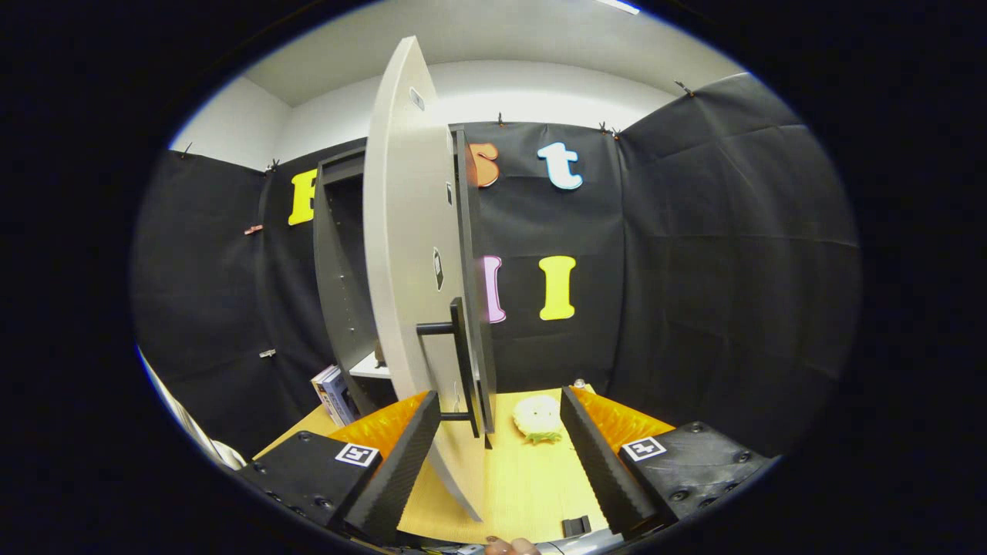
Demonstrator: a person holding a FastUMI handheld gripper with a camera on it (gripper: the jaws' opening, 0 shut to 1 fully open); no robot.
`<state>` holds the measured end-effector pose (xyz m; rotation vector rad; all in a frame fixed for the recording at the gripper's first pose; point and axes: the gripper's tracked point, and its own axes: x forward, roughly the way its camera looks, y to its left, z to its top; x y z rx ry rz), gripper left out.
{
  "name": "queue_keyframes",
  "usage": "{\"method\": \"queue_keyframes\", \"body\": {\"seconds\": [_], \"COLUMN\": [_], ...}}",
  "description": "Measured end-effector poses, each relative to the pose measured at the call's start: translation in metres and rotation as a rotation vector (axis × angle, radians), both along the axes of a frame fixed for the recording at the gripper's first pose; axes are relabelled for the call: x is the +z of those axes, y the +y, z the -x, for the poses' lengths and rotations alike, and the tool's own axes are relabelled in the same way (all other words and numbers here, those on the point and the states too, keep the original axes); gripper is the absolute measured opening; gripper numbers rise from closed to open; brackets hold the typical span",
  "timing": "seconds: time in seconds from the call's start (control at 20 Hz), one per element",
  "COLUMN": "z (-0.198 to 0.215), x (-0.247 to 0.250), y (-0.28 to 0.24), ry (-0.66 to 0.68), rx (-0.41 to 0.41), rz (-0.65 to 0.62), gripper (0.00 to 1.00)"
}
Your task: Open the shoe cabinet door, grab the shoes and put them into the shoe cabinet, then close the shoe cabinet door.
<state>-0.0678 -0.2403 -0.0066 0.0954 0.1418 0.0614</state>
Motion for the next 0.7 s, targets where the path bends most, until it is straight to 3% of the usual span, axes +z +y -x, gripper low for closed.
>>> {"method": "queue_keyframes", "body": {"seconds": [0.35,0.7], "z": [-0.016,-0.028], "x": [-0.003,-0.01], "y": [0.02,0.106], "ry": [-0.002,-0.013], "rx": [0.084,0.175], "rz": [-0.038,-0.051], "gripper": [0.98,0.98]}}
